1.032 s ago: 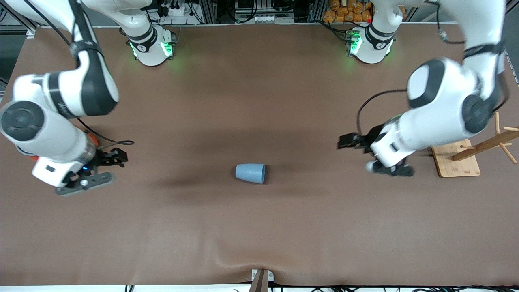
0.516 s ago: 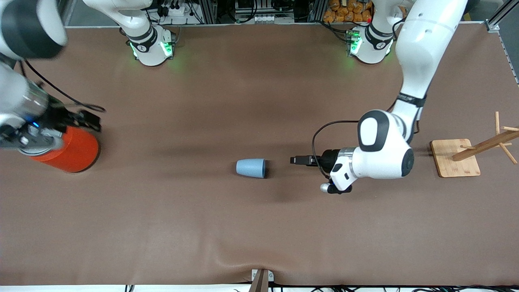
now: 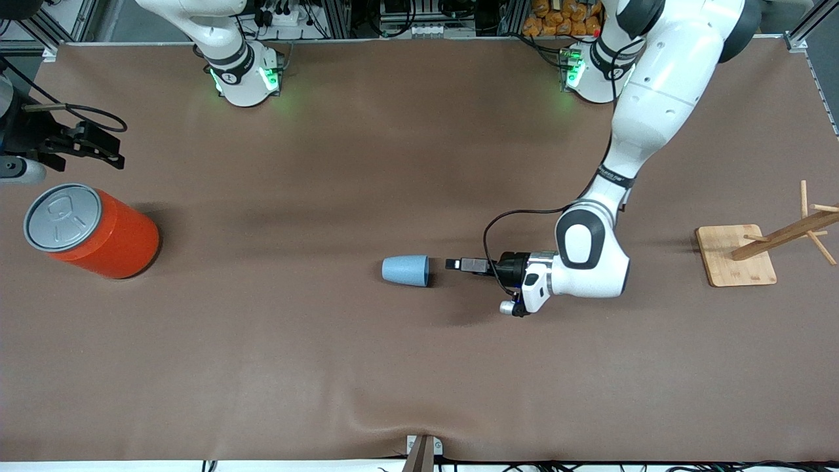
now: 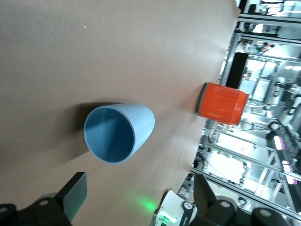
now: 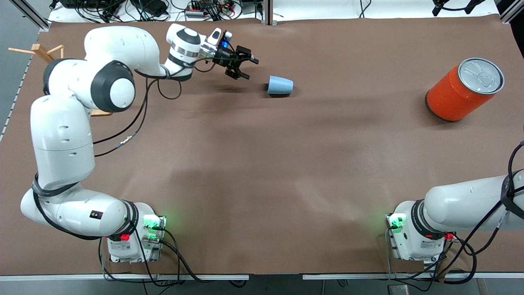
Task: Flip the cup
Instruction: 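Grasp the lying blue cup by its base with the left gripper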
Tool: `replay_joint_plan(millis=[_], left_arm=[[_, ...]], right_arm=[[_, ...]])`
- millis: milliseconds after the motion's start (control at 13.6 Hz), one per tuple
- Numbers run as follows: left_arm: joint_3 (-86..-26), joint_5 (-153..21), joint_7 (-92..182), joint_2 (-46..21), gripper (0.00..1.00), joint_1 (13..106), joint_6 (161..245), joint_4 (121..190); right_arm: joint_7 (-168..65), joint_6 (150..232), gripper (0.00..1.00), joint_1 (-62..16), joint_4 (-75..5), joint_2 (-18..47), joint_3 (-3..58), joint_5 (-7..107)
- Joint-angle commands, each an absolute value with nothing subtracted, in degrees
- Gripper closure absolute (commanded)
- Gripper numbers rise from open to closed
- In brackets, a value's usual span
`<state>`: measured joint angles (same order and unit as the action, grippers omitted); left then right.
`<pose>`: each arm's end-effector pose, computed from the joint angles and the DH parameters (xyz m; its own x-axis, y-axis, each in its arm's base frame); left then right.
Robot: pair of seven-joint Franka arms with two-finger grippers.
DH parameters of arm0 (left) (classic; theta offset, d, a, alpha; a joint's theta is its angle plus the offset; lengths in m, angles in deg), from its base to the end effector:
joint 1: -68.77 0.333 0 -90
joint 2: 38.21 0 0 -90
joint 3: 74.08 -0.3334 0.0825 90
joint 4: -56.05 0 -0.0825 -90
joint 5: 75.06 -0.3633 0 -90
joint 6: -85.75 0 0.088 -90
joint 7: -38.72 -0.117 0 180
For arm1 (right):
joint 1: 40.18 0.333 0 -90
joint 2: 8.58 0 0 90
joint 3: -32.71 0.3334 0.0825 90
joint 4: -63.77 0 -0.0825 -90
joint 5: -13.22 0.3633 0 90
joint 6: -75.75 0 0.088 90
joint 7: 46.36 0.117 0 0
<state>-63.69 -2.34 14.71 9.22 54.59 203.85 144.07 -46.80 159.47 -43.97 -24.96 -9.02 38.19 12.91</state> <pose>0.6210 -0.3239 0.2041 0.9657 -0.0963 -0.2410 0.1772 -0.4337 0.8834 0.5188 0.0148 0.6367 0.9961 0.0364 -0.0798 0.0370 -0.9993 0.0055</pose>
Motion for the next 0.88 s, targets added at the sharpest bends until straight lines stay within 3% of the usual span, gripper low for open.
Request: replay_joint_plan(millis=[0, 221, 368, 811], left_arm=[[-63.8, 1.49, 10.78, 12.58, 0.0, 53.22, 204.23, 142.36], [-63.8, 2.63, 10.24, 13.65, 0.02, 52.52, 204.32, 142.19], [-63.88, 5.44, 10.24, 13.82, 0.12, 51.37, 204.32, 142.19], [-63.97, 6.68, 9.54, 18.13, 0.2, 49.0, 208.0, 136.92]], right_arm=[[-47.5, 160.21, 0.0, -45.19, -25.79, -9.46, 39.04, 13.31], [-47.59, 160.3, 0.0, -45.63, -25.88, -9.28, 38.95, 13.22], [-48.46, 160.3, 0.0, -45.55, -25.97, -9.28, 38.86, 13.22], [-48.91, 160.48, 0.0, -45.63, -25.35, -9.28, 38.77, 12.61]])
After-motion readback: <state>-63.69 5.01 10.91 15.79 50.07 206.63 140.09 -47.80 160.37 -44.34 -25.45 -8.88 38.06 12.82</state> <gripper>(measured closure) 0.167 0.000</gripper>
